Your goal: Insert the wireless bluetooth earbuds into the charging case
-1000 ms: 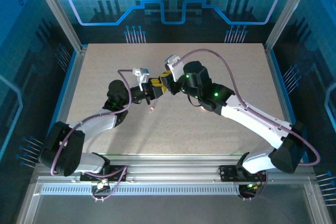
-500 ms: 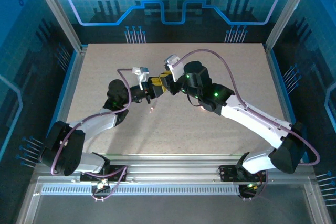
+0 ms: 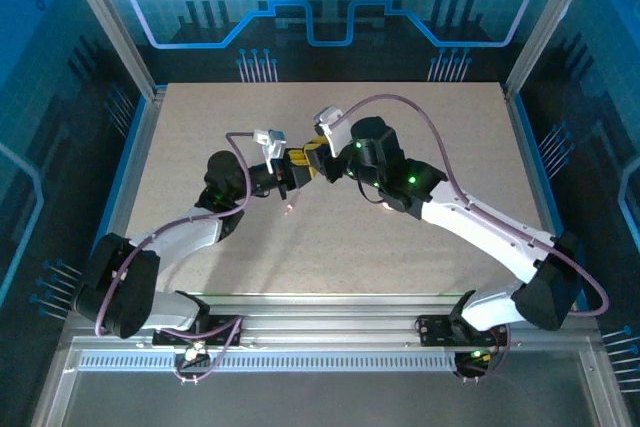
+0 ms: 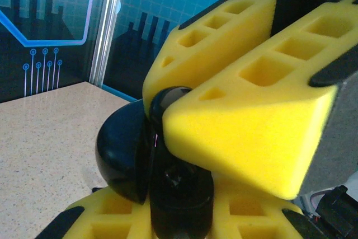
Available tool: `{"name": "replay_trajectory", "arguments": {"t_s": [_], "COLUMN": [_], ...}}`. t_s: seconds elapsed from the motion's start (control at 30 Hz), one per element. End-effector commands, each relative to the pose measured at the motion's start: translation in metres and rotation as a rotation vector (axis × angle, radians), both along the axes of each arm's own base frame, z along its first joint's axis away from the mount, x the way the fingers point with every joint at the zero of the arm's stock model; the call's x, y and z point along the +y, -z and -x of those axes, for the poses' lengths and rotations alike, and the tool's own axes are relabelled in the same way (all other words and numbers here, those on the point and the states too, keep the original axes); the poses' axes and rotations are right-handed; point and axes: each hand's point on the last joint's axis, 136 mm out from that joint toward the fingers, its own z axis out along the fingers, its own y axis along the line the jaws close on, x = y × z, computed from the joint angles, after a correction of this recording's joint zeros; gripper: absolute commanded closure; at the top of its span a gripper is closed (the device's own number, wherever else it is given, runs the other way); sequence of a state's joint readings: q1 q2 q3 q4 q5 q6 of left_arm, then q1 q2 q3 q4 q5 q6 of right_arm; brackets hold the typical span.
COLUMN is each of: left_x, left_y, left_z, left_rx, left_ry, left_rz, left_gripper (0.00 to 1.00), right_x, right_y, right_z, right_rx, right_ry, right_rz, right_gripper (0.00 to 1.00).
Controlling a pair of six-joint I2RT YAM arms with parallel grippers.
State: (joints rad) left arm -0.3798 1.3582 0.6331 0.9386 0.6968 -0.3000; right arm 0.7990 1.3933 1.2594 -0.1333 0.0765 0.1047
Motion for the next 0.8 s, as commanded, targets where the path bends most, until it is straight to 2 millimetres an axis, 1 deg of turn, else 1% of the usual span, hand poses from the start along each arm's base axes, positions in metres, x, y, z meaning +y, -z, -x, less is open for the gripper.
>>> {"name": "replay_trajectory", "arguments": {"t_s": [0.0, 0.27, 0.77], "left_x": [-0.002, -0.002, -0.002], "left_y": [-0.032, -0.031, -0.027], "left_z": [0.005, 0.005, 0.004], "left_rx": [-0.116, -0.117, -0.120], "left_ry": [0.005, 0.007, 0.003], "left_rz": [0.021, 0.018, 0.001], "left_gripper": [0.79, 0.79, 0.79], "right_x": [-0.003, -0.002, -0.003], "right_y": [0.011, 0.009, -0.005], "right_z": [-0.001, -0.004, -0.006], "right_rx": [0.045, 0.065, 0.088], "right_ry": [-0.004, -0.010, -0.008], "right_rz": [0.003, -0.023, -0.102], "right_gripper": [0.75, 0.71, 0.61]}}
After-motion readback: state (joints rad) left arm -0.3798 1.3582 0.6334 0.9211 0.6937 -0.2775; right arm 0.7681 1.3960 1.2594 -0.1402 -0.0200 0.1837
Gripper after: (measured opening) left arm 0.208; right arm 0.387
